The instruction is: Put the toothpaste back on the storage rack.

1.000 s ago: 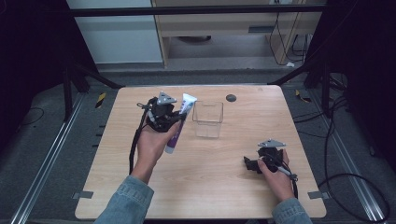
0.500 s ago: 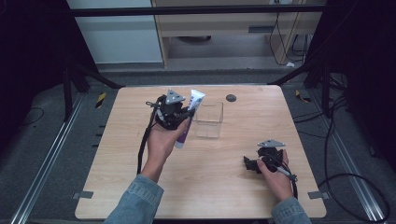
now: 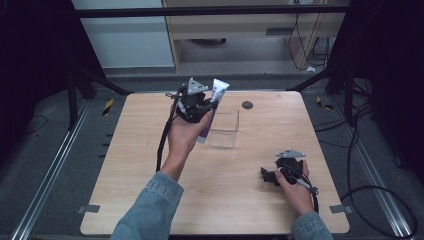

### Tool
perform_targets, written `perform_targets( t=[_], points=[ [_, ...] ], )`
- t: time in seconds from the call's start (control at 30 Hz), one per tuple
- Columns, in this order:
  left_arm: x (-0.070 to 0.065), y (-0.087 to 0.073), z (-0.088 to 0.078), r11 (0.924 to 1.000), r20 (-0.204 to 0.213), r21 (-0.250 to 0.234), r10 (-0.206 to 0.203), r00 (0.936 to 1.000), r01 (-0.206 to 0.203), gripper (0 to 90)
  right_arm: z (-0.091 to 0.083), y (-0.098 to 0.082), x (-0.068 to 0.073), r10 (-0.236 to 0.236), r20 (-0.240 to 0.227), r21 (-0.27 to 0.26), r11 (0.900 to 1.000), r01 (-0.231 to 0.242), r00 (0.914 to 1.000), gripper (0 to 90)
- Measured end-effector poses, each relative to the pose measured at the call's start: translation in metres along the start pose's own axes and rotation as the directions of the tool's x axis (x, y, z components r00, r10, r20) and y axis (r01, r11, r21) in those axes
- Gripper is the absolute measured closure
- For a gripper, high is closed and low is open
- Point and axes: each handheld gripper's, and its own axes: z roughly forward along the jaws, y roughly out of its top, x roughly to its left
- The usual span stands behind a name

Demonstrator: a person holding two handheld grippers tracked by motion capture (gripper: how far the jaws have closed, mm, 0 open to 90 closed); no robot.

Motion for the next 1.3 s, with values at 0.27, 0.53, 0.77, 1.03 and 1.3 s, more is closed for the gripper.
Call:
perform_targets(
  t=[0.27,0.53,0.77,1.03,1.3],
  points=[
    [0.000,0.012,0.012,0.9998,-0.019,-0.017,0.011,0.9998,-0.011,79.1,0.000,0.000,0.000,0.001,0.000,0.000,1.000,-0.001,1.0000,0.4],
    [0.005,0.020,0.017,0.9990,-0.031,-0.034,0.026,0.9992,-0.028,79.1,0.000,0.000,0.001,0.003,-0.001,-0.001,1.000,-0.003,1.0000,0.4],
    [0.005,0.025,0.022,0.9971,-0.039,-0.063,0.040,0.9984,-0.043,79.2,0.000,0.000,0.001,0.003,-0.001,0.000,1.000,-0.003,1.0000,0.4],
    [-0.001,0.034,0.030,0.9931,-0.058,-0.082,0.080,0.9951,-0.084,79.1,0.000,-0.001,0.000,-0.016,0.004,-0.002,1.000,0.016,0.9999,0.4],
    [-0.002,0.033,0.037,0.9920,-0.054,-0.108,0.060,0.9967,-0.065,79.1,0.000,-0.001,0.001,0.002,-0.001,-0.002,1.000,-0.002,1.0000,0.4]
  ],
)
